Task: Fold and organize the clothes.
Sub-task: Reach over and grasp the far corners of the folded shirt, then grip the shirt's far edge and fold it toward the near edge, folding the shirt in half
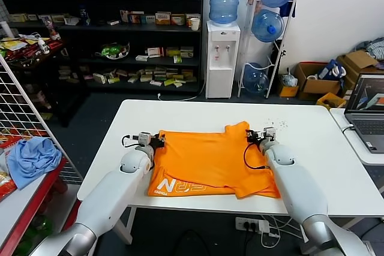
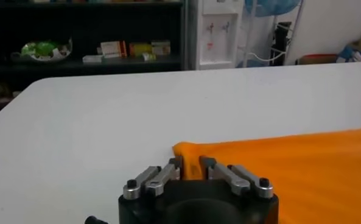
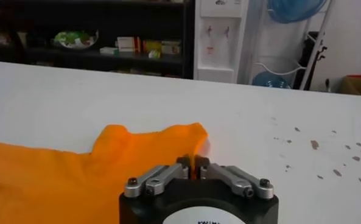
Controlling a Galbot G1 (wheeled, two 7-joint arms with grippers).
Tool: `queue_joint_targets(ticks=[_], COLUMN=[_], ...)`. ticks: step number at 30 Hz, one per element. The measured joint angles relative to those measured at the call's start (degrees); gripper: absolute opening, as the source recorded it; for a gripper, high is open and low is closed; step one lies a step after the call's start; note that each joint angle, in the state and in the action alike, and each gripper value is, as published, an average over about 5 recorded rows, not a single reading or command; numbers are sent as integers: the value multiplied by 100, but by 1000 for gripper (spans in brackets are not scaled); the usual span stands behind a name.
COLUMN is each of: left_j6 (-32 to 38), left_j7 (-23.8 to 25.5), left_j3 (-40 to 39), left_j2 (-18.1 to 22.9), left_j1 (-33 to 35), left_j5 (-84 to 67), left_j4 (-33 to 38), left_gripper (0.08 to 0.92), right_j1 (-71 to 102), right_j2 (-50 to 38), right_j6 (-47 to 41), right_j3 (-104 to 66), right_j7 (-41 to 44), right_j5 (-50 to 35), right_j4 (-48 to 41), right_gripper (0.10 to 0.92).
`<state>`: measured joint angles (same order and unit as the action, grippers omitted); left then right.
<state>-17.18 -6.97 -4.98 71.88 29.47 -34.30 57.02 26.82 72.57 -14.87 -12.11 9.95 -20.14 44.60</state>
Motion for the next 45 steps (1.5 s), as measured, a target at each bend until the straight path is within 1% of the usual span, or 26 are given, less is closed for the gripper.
queue_joint_targets(ticks=[3, 6, 9, 15, 23, 33, 39, 42, 45], left_j6=[29, 68, 87, 71, -46, -198, -152, -97, -11], left_j7=[15, 0, -27, -101, -233, -385, -413, -440, -459], left_j3=[3, 16, 46, 126, 237, 390, 408, 419, 446], left_j2=[-46, -105, -181, -386, -788, -1444, -1582, -1589, -1585], left_j1=[59, 131, 215, 436, 925, 1884, 2493, 2695, 2826], left_j5=[-28, -54, -90, -203, -387, -455, -383, -314, -260], left_j4=[89, 220, 409, 952, 1939, 3233, 3695, 3818, 3893], left_gripper=[227, 142, 97, 96, 96, 96, 96, 122, 196], right_j1=[44, 115, 216, 593, 1562, 3184, 3988, 4277, 4466], right_j2=[-27, -88, -188, -531, -1191, -1928, -2065, -2078, -2075], right_j6=[40, 54, 40, -70, -346, -777, -1030, -1129, -1177], right_j3=[10, 34, 65, 87, -53, -356, -463, -482, -503], right_j7=[-16, -68, -160, -455, -966, -1535, -1789, -1875, -1956], right_j5=[-21, -84, -195, -514, -925, -1133, -1104, -1076, -1060], right_j4=[59, 209, 467, 1341, 2961, 4806, 5445, 5632, 5790], right_gripper=[126, 124, 124, 124, 124, 124, 124, 129, 176])
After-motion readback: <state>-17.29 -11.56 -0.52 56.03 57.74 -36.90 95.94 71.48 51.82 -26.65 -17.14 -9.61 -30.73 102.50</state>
